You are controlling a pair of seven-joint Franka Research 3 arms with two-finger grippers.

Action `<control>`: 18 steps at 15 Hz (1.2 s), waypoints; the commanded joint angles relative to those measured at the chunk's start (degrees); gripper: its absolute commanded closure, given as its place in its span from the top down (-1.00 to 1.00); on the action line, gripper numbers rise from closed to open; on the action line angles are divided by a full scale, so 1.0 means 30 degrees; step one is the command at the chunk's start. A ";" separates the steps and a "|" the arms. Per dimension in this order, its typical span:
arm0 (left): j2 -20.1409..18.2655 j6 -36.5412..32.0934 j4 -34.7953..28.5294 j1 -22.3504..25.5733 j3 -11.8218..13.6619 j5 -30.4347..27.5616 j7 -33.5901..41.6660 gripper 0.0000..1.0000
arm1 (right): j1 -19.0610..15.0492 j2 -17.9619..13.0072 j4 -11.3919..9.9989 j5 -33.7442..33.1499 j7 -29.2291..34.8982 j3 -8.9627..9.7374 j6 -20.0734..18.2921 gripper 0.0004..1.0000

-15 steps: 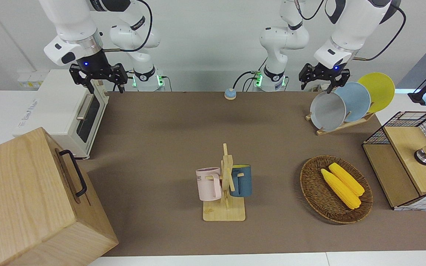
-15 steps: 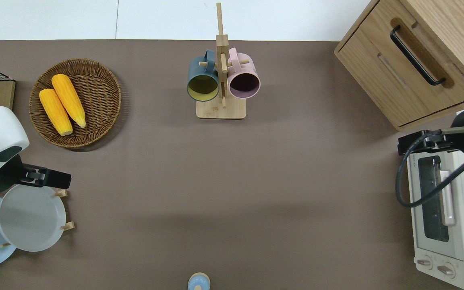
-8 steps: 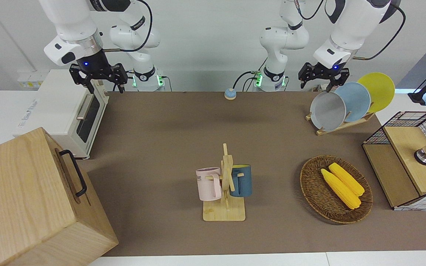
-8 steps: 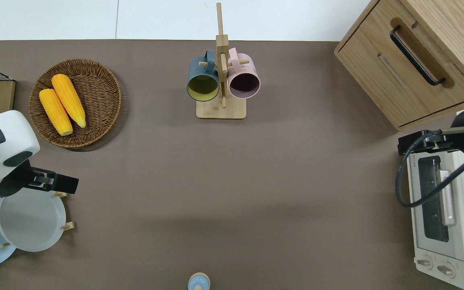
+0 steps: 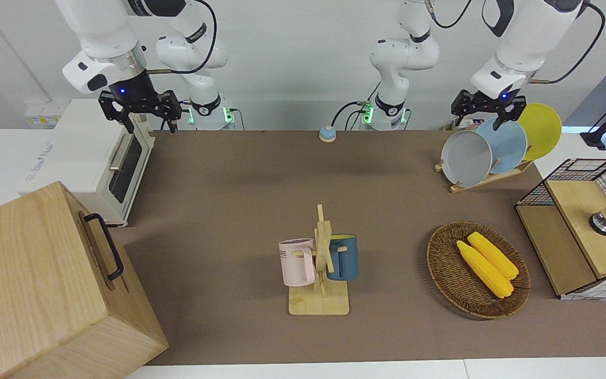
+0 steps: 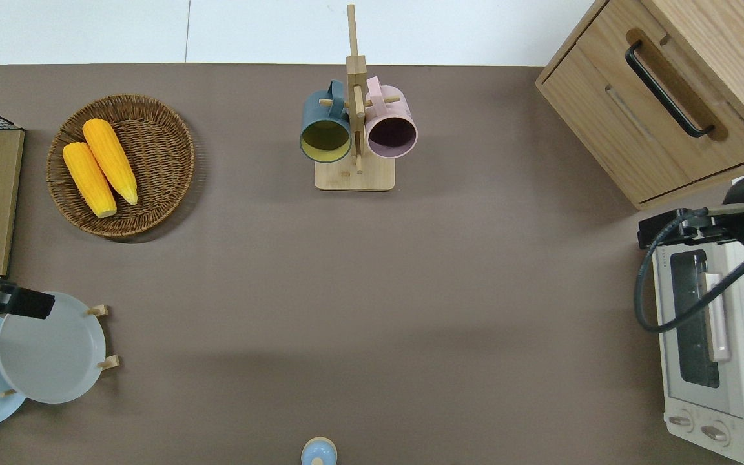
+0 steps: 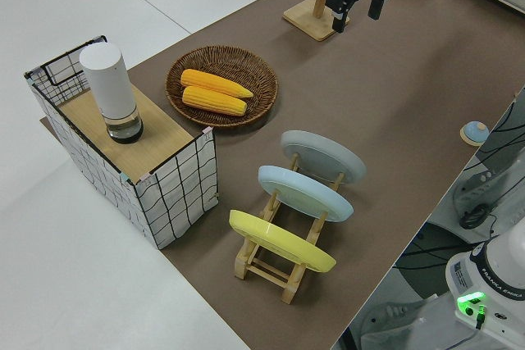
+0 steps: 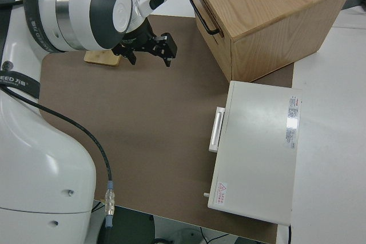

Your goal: Pick gray plate from low plate rack and place it on table with left arm

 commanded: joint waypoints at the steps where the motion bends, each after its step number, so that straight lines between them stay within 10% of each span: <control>1: -0.0230 0.0182 -0.0699 0.1538 0.0024 0.0291 0.1458 1.00 | 0.0138 0.0007 0.0123 0.0051 0.0074 -0.0115 -0.0017 0.97; 18: -0.0640 0.5130 -0.5795 0.3854 0.0082 0.0731 0.3392 1.00 | 0.0138 0.0007 0.0123 0.0051 0.0074 -0.0115 -0.0046 0.97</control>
